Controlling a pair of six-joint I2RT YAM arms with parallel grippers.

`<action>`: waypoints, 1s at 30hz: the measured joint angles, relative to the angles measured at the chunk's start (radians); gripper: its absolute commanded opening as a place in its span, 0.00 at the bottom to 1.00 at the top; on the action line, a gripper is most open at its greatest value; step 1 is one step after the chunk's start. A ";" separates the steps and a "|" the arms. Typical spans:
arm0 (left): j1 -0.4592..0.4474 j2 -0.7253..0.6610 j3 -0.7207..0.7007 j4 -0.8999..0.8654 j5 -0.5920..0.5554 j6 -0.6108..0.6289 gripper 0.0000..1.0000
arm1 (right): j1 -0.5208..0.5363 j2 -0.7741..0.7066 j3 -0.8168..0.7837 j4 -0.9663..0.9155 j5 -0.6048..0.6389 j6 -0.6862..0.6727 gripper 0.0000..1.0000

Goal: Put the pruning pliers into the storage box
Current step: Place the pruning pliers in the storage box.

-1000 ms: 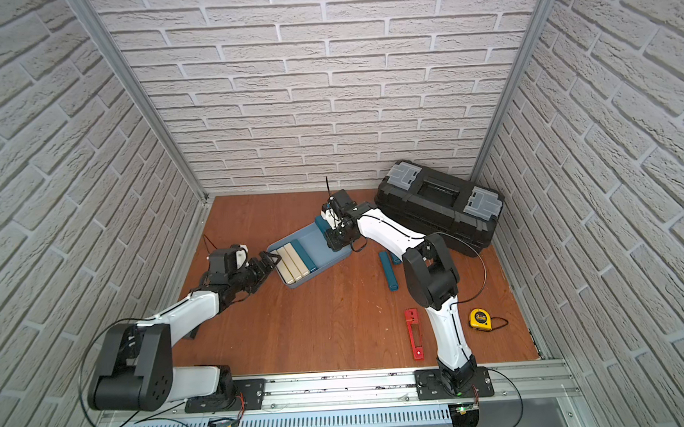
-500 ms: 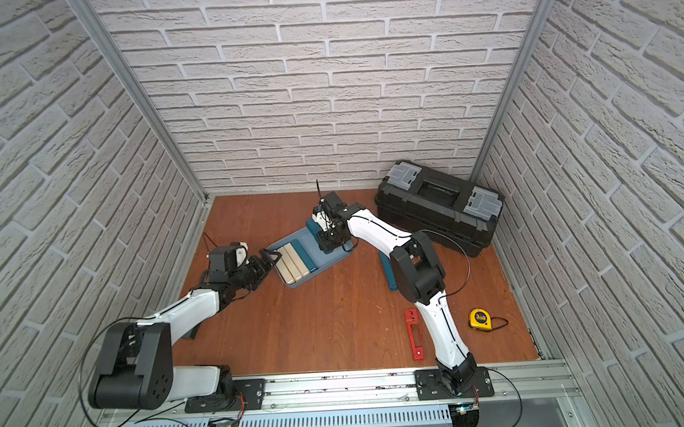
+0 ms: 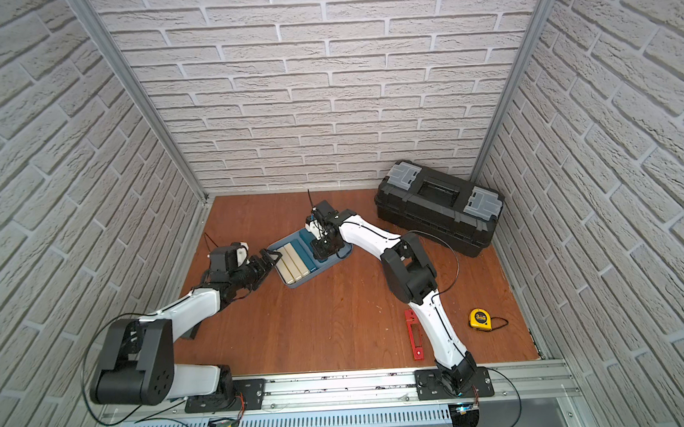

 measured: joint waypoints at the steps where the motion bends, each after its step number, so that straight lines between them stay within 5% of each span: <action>1: 0.000 0.000 -0.002 0.001 0.000 0.000 0.98 | 0.002 0.002 0.000 0.000 -0.002 0.000 0.22; 30: -0.005 0.010 -0.043 0.058 0.002 -0.013 0.98 | 0.002 0.070 0.062 -0.011 0.006 0.000 0.23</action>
